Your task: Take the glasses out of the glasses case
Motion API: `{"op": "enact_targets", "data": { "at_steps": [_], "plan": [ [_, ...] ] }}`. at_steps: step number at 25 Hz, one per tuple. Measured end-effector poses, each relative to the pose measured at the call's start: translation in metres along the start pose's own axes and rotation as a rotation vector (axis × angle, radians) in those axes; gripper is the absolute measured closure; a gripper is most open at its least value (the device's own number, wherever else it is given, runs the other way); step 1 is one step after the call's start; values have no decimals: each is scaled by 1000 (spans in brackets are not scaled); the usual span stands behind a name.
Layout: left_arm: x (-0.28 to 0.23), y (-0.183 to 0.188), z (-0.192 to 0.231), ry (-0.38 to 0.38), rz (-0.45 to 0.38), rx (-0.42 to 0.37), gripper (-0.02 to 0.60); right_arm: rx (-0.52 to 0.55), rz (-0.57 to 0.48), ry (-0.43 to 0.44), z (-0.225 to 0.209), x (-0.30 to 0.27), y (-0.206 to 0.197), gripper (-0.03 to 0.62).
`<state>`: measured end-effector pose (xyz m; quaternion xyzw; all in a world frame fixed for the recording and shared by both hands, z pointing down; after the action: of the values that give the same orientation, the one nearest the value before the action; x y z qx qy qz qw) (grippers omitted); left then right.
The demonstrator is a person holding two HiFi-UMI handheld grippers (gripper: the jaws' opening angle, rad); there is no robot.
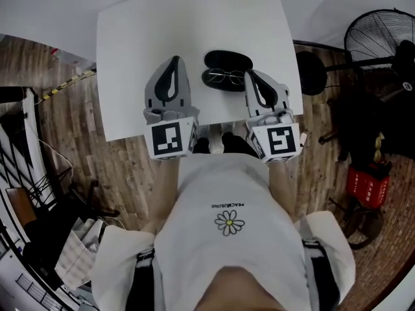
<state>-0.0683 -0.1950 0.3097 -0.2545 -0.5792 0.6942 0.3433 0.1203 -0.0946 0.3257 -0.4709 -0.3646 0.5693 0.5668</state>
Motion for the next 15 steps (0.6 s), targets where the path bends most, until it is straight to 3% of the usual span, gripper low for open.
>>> {"op": "enact_targets", "data": {
  "at_steps": [6,15],
  "plan": [
    [-9,-4,1,29,17,-41,566,-8,5,29,-13,-9,-6,585],
    [-27,-6,-2,43,7,-39,566,-14,7,54,-22,-18,-13,585]
  ]
}}
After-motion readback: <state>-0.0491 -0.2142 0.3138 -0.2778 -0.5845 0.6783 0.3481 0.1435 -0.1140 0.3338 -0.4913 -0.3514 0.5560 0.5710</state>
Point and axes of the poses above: the fingertips, and each gripper's own axes: x backward along the fingers, z to its left, y out of its top, the point moved 9 cm from there along x, backward along the fingers, and after that the axes turned 11 degrees about x, right-handed, at the moved point
